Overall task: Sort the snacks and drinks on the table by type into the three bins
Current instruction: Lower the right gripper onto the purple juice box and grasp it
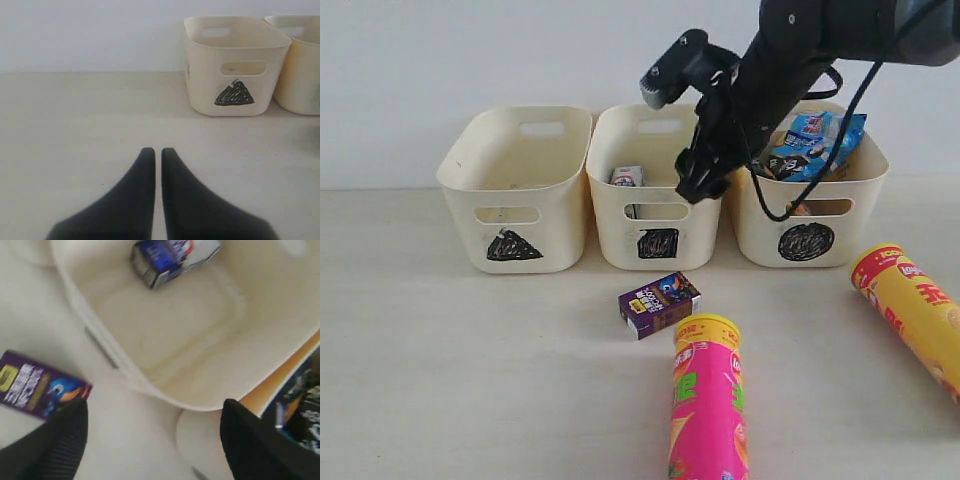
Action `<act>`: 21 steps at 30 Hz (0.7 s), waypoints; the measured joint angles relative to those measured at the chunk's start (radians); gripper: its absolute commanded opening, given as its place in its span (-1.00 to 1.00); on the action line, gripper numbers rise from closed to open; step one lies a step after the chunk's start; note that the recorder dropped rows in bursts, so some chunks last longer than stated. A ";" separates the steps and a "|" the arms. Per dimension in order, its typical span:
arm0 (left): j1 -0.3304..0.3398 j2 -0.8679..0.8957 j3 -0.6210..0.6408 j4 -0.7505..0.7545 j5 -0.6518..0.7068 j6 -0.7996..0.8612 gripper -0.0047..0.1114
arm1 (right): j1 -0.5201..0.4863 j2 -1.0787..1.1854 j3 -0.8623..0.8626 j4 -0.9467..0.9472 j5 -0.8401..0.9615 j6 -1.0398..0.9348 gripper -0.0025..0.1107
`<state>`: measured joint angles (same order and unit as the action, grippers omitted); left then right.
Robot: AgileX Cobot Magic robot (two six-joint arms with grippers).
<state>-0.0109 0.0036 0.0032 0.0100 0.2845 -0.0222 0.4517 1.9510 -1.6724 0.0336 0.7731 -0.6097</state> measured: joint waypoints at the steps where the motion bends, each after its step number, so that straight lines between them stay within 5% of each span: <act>1: 0.000 0.000 0.000 0.000 0.000 0.000 -0.84 | 0.000 0.000 0.000 0.075 0.084 -0.104 0.23; 7: 0.000 0.000 0.000 0.000 0.000 0.000 -0.84 | 0.004 0.035 -0.002 0.326 0.232 -0.470 0.23; 21: 0.000 0.000 0.000 0.000 0.000 0.000 -0.84 | 0.104 0.281 -0.227 0.255 0.434 -0.713 0.23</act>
<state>-0.0109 0.0036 0.0032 0.0100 0.2845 -0.0222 0.5561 2.2316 -1.8991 0.2888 1.2073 -1.3226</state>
